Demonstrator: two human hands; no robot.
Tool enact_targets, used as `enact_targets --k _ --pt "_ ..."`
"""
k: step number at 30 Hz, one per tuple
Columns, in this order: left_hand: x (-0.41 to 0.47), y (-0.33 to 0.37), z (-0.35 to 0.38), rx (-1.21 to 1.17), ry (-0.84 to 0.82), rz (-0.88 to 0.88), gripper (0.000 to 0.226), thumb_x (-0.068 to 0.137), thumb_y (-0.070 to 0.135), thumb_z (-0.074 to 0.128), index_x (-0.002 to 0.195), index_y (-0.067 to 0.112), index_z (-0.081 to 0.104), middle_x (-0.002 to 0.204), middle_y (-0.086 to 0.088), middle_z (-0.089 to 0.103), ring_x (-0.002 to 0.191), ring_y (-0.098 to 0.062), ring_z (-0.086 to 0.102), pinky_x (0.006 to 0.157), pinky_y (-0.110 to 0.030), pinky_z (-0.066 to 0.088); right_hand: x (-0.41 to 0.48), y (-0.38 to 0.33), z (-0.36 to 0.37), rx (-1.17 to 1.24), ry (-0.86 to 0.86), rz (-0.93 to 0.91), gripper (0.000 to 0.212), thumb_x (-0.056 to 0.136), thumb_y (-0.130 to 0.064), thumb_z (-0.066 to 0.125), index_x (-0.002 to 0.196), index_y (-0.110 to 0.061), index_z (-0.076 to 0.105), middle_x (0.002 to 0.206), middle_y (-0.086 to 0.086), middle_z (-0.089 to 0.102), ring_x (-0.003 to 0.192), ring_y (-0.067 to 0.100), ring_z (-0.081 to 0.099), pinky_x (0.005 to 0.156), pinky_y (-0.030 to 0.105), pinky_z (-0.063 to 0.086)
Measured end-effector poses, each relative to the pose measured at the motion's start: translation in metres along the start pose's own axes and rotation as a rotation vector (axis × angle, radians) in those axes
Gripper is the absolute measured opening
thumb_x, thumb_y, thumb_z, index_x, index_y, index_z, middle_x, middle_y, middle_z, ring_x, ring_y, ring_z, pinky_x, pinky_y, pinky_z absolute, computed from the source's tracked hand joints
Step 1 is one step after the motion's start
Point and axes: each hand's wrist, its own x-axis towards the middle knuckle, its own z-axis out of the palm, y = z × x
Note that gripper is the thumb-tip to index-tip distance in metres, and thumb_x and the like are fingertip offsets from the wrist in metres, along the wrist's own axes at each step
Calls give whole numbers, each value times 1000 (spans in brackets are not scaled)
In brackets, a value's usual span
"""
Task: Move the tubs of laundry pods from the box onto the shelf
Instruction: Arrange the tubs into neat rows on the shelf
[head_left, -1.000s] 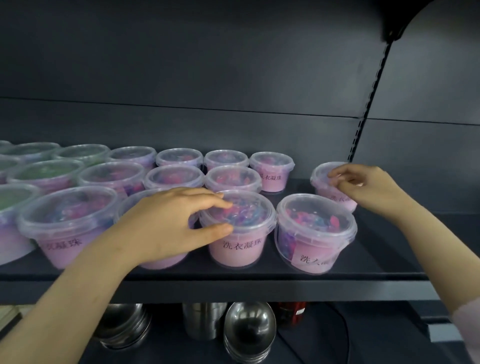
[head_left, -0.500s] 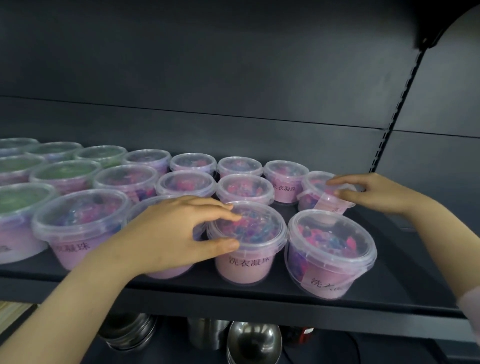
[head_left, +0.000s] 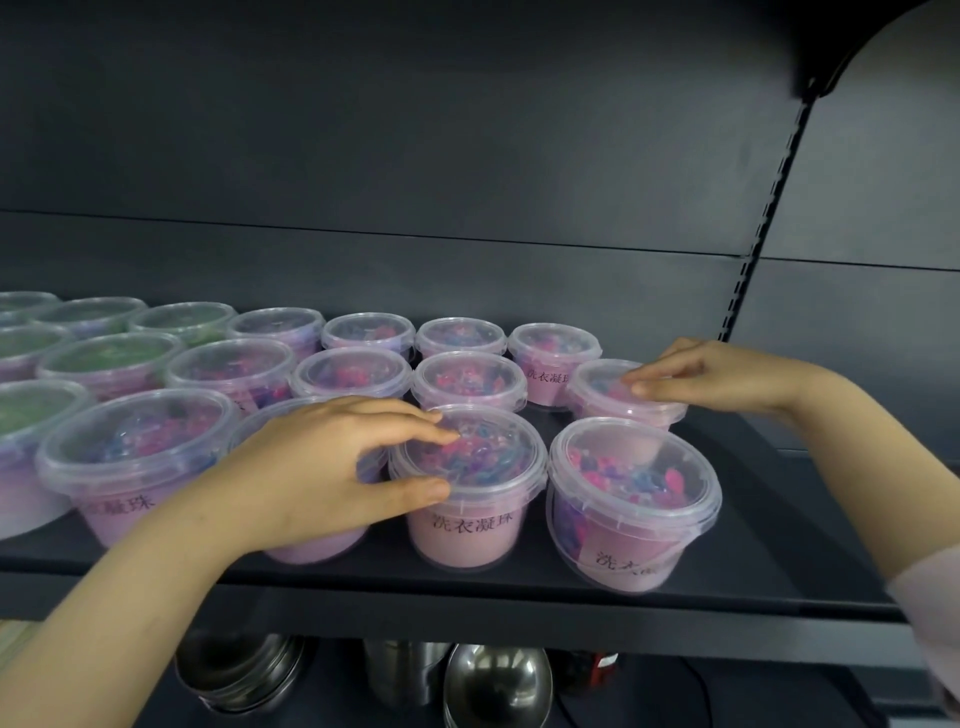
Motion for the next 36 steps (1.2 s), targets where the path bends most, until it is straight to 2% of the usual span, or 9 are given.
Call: enact_targets --k 4,10,14,19,22,25,30,33,36 --pt "0 0 1 -1 0 -10 57 69 89 33 122 70 41 133 49 36 123 24 32 95 -11 31 16 -21 17 -43 -41 -46 41 70 -72 61 107 -55 67 120 -19 47 118 2 46 103 21 27" --pt "-1 -3 2 22 6 -1 58 68 89 30 123 73 35 133 51 32 122 27 26 94 -11 29 14 -27 24 -125 -5 -10 41 82 -68 55 119 -52 61 132 -13 42 133 13 38 116 34 26" --pt "-2 -3 2 40 17 13 63 71 89 27 128 66 37 135 46 37 126 22 29 104 -17 31 -1 -37 30 -168 22 22 53 83 -70 48 133 -51 50 143 -10 40 138 17 30 118 42 21" --pt "-3 -2 1 38 43 56 66 75 88 24 134 62 33 139 46 29 140 11 10 115 -34 24 -53 -53 39 -153 175 -134 53 82 -67 48 132 -49 52 137 -26 45 126 -1 43 105 14 27" --pt "-5 -1 -2 -2 41 81 62 78 84 29 133 60 39 142 40 32 141 8 16 116 -40 25 -99 -56 52 -190 286 -268 47 80 -66 51 125 -51 55 128 -40 48 124 -14 39 102 8 24" --pt "-7 0 -1 46 43 105 58 78 81 31 128 58 48 130 43 36 137 7 26 113 -41 31 -133 -48 67 -149 332 -284 41 81 -59 57 120 -53 59 128 -40 49 125 -15 40 100 0 24" --pt "-6 -1 5 65 103 129 53 80 77 37 123 53 56 124 37 49 129 4 40 109 -39 38 -131 -38 82 -11 389 -235 44 75 -55 62 118 -47 64 128 -27 55 127 -2 45 107 20 32" --pt "-7 -2 7 86 129 144 53 80 76 39 122 51 58 123 36 51 130 1 42 108 -42 39 -123 -38 77 16 345 -224 44 74 -55 64 117 -48 64 127 -27 55 127 -5 43 109 21 29" --pt "-8 2 5 75 220 217 50 83 64 48 123 38 62 128 21 59 131 -6 45 108 -43 38 -125 -42 72 -53 342 -233 48 73 -59 63 120 -50 61 127 -31 53 128 -7 40 108 19 29"
